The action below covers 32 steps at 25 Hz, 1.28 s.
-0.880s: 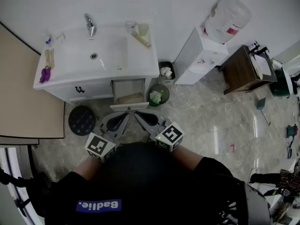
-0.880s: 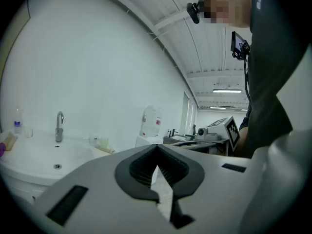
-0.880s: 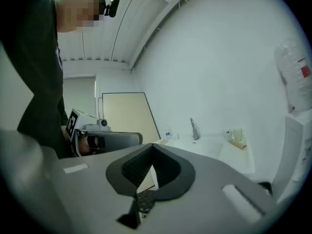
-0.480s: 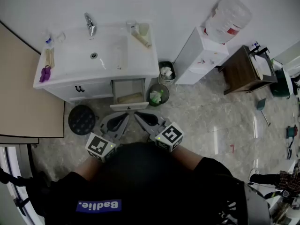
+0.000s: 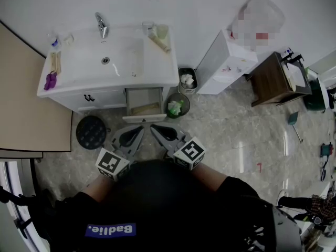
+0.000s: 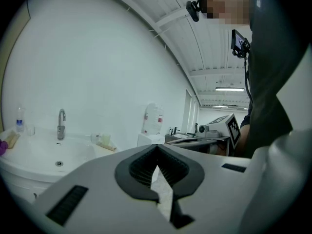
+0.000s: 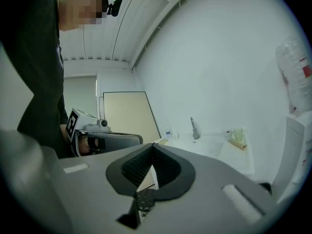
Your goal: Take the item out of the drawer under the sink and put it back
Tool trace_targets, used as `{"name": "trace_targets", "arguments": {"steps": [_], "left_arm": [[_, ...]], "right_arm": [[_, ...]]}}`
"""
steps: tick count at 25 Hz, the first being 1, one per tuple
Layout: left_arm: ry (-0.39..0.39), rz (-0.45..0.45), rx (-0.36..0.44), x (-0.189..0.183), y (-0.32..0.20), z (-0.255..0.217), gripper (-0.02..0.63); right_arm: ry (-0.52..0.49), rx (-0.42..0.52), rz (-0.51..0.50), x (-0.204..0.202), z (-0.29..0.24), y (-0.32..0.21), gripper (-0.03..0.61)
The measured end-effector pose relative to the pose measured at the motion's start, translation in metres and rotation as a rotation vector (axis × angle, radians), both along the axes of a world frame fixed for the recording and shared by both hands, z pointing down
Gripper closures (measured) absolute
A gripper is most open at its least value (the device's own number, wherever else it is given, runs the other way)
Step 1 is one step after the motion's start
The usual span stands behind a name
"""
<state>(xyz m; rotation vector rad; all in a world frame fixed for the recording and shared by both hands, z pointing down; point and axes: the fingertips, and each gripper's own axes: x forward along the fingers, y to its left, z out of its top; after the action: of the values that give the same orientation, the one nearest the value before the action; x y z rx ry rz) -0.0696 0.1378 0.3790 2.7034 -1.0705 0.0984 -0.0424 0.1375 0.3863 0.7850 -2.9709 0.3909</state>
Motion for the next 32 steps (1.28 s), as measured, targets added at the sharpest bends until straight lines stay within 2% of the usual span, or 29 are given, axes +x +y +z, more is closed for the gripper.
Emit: {"name": "trace_targets", "arguments": {"steps": [9, 17, 22, 27, 32], "left_arm": [[-0.011, -0.065, -0.002, 0.013, -0.017, 0.006, 0.607], [-0.057, -0.161, -0.004, 0.027, -0.031, 0.016, 0.606], [-0.059, -0.211, 0.000, 0.033, -0.038, 0.018, 0.606], [-0.064, -0.204, 0.004, 0.020, -0.050, 0.023, 0.606], [-0.097, -0.135, 0.026, -0.001, -0.076, 0.036, 0.606]], "right_arm": [[0.010, -0.003, -0.038, 0.019, 0.007, -0.010, 0.577], [0.010, 0.012, -0.096, 0.043, 0.013, -0.015, 0.577], [0.011, 0.009, -0.111, 0.056, 0.019, -0.021, 0.577], [0.014, -0.016, -0.084, 0.050, 0.027, -0.033, 0.577], [0.053, -0.020, -0.037, 0.033, 0.032, -0.053, 0.577]]}}
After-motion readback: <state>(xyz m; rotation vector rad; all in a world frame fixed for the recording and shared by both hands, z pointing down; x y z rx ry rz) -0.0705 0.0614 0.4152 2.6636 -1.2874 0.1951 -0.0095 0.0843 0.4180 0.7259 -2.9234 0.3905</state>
